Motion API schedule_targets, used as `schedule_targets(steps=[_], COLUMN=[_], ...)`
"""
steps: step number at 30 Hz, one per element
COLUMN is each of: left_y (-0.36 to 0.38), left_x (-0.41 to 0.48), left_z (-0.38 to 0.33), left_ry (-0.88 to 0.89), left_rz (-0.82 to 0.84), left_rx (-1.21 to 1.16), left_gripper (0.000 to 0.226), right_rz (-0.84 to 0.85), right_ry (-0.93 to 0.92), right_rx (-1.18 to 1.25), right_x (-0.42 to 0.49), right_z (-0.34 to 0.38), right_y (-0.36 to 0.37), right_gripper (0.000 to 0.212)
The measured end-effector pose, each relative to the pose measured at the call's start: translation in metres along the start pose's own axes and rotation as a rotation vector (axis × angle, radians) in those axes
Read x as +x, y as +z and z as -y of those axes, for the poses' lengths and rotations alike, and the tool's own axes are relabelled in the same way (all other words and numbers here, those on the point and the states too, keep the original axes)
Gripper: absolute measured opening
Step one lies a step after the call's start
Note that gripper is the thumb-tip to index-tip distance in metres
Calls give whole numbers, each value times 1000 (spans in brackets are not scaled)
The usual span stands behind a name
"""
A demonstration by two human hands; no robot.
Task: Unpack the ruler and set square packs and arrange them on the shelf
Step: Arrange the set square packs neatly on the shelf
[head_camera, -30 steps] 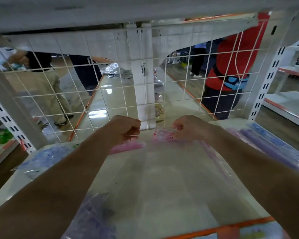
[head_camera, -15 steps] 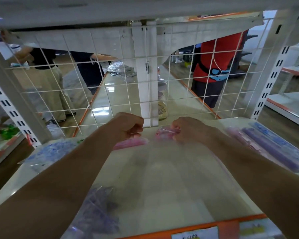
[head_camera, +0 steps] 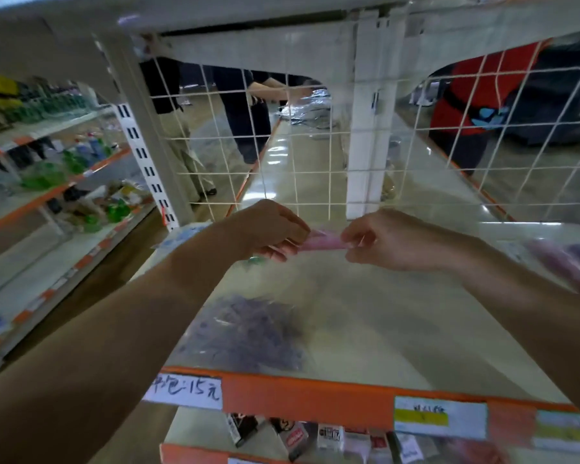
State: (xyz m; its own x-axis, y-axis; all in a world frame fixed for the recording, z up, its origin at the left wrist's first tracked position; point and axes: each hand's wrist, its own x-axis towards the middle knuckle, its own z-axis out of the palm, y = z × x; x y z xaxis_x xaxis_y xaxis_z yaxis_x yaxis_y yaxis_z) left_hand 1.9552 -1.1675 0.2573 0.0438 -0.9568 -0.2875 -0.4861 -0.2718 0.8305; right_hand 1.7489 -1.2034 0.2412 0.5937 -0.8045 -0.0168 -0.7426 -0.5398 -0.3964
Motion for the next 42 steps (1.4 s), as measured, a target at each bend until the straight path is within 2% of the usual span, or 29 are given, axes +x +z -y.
schedule_targets(steps=[3,6,9,12,14,19,22,25,28,31,35,39,42], left_y=[-18,-32,-44,-54,-62,-70,-66,-59,-52,-50,-50,-45,-42], left_x=[-23,-45,-63,-77,-85,-99,-100,-100,-99,-100,-99,-92,-84], left_z=[15,26,40,54,63,80,85,82,79,83,91,82,74], left_ry=[4,-2,-23,-85,-157,-316,-347,-342,-316,-267,-169,32,152], left_rz=[-16,-52,-76,-51,-43,-28,10,26,49,67,21,-125,-242], left_rx=[74,156,252,388,449,535,545,553,585,489,294,98,117], left_gripper=[11,15,23,31,36,71,80,83,71,57,61,43,31], right_rz=[75,148,240,359,374,433,482,524,543,497,394,156,12], right_ry=[-70,-129,-136,-120,-131,-81,-86,-90,-81,-116,-183,-202,-215], right_rx=[59,75,-24,-44,-95,-195,-248,-213,-120,-35,65,-26,-67], right_x=[-5,-6,-7,-5,-4,4,12,16,12,7,0,2,6], right_z=[30,64,90,105,113,126,129,128,124,121,116,104,95], right_y=[13,25,37,50,56,55,53,53,55,57,54,36,32], right_gripper=[22,31,46,80,87,82,62,62,54,42,33,27,36])
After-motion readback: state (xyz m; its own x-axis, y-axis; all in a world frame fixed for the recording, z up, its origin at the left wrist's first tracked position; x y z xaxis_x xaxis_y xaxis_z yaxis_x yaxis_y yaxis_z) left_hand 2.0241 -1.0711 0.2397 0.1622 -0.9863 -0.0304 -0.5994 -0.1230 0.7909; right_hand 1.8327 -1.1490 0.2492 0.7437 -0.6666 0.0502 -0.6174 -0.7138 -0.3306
